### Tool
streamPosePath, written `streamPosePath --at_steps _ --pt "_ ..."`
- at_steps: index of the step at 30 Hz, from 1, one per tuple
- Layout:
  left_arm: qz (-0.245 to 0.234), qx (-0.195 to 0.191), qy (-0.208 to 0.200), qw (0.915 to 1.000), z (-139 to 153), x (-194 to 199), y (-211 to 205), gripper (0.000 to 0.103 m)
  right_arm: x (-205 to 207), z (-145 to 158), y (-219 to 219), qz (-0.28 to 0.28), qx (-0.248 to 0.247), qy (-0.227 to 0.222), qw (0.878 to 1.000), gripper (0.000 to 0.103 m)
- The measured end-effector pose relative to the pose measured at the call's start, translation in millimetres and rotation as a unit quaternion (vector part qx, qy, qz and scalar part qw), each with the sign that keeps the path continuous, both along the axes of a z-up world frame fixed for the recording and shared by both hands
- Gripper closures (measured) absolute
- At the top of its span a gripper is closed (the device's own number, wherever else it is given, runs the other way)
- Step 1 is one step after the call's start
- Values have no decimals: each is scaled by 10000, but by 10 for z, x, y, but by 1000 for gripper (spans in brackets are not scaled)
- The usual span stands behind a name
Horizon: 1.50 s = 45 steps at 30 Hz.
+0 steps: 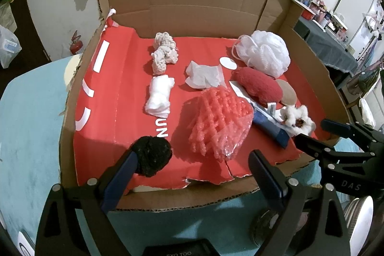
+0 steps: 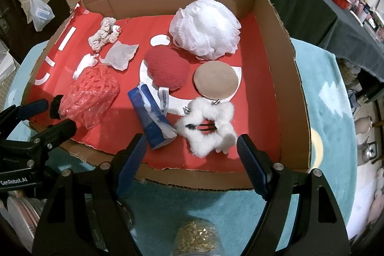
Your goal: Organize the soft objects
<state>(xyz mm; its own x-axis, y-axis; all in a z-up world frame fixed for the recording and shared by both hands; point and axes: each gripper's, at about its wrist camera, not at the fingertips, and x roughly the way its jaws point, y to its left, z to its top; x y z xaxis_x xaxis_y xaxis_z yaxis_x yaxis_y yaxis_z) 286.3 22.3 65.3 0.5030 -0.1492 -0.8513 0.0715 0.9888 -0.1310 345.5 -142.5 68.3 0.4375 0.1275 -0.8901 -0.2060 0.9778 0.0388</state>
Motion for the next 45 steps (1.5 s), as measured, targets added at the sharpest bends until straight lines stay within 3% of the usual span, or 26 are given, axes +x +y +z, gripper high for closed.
streamPosePath --at_steps 45 --pt "-19 55 -29 10000 11 3 -9 7 -4 12 0 13 -34 -53 10000 26"
